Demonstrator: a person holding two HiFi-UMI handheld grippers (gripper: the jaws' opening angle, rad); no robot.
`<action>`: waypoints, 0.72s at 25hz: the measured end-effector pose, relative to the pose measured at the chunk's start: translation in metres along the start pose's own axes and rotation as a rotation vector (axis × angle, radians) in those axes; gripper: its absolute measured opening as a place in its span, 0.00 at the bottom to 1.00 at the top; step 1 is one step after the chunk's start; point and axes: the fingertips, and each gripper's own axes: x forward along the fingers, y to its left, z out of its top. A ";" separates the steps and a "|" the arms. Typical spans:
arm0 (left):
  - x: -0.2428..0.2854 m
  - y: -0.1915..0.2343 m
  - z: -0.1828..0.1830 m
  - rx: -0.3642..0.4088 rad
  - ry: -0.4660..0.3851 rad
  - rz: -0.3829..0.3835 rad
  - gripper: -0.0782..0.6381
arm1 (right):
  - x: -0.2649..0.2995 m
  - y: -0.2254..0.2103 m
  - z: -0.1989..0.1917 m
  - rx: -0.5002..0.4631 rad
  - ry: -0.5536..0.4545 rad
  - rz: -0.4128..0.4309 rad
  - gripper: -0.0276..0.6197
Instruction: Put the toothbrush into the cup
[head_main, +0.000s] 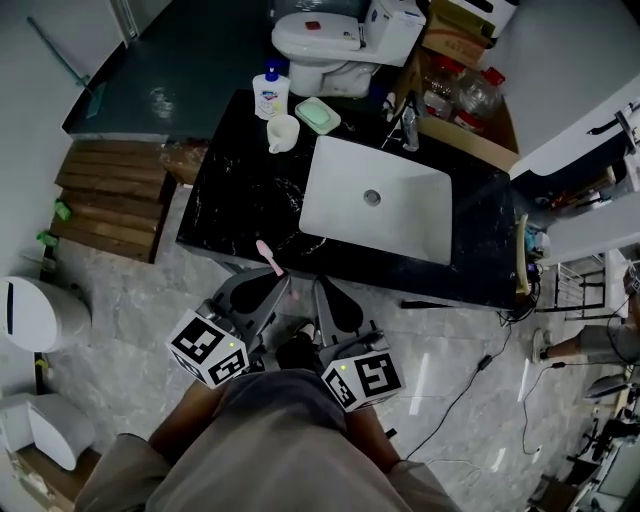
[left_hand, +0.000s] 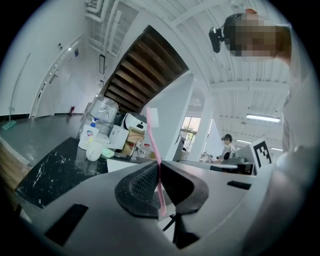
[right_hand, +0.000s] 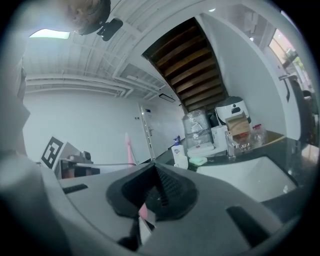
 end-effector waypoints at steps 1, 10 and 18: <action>0.004 0.001 0.002 0.003 -0.005 0.002 0.14 | 0.003 -0.004 0.001 0.002 0.000 0.009 0.05; 0.038 0.003 0.003 -0.010 -0.014 0.047 0.14 | 0.015 -0.041 -0.003 0.031 0.034 0.067 0.05; 0.042 0.005 0.004 0.003 -0.012 0.110 0.14 | 0.016 -0.048 -0.007 0.013 0.043 0.099 0.05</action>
